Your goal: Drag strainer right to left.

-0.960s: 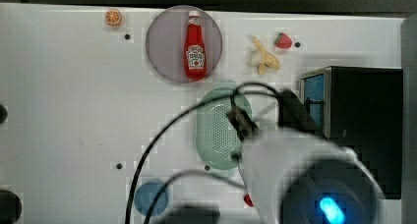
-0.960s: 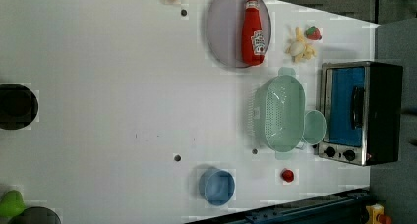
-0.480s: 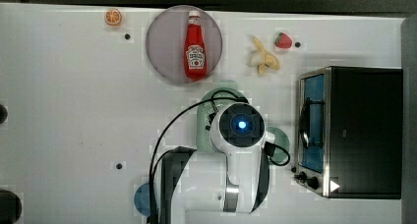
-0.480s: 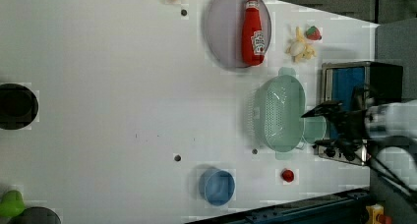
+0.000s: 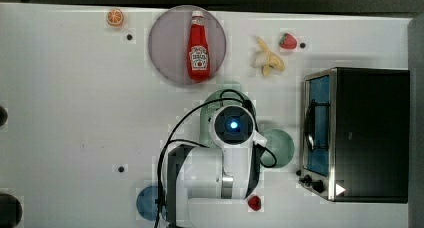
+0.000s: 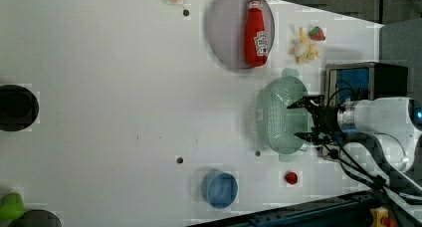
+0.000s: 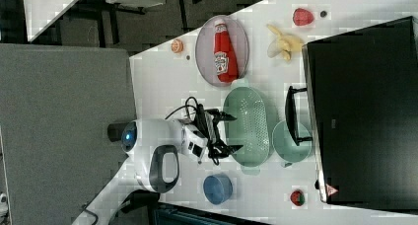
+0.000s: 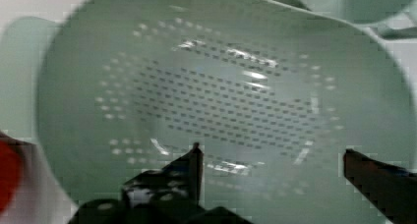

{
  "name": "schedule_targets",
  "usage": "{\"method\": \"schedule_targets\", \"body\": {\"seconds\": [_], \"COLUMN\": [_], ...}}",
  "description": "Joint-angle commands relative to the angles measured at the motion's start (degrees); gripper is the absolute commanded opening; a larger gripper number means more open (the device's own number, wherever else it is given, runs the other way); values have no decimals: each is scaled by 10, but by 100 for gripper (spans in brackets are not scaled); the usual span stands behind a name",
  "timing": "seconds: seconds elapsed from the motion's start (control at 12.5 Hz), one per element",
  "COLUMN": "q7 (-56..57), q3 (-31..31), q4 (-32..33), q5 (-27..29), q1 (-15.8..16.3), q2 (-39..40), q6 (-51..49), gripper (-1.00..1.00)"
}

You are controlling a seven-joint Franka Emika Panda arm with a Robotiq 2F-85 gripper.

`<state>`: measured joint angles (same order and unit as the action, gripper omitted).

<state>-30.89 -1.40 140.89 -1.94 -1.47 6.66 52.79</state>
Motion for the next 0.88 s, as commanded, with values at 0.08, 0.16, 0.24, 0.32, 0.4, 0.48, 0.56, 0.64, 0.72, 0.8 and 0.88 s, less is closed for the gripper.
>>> {"method": "schedule_targets", "body": {"seconds": [0.08,0.16,0.24,0.32,0.4,0.48,0.56,0.64,0.72,0.8,0.88], "q7": [-75,-75,-76,-86,-100,-107,-124,-137,-138,-143,-147], "q3": [5,8,10,10,11,13,14,18,22,25,28], "q4": [-10,-9,-10,-9,-9,-9,-9,-9,-10,-9,-11], "q5": [3,3,3,4,4,4,5,5,5,5,5], "q1": [4,6,10,13,18,25,31,37,45,53,61], "q2": [58,78,94,108,119,126,131,135,136,136,135], "q6": [66,86,113,138,148,151,150,152,153,153,154], "gripper": [100,100,100,100,100,100,100,100,100,100,100]}}
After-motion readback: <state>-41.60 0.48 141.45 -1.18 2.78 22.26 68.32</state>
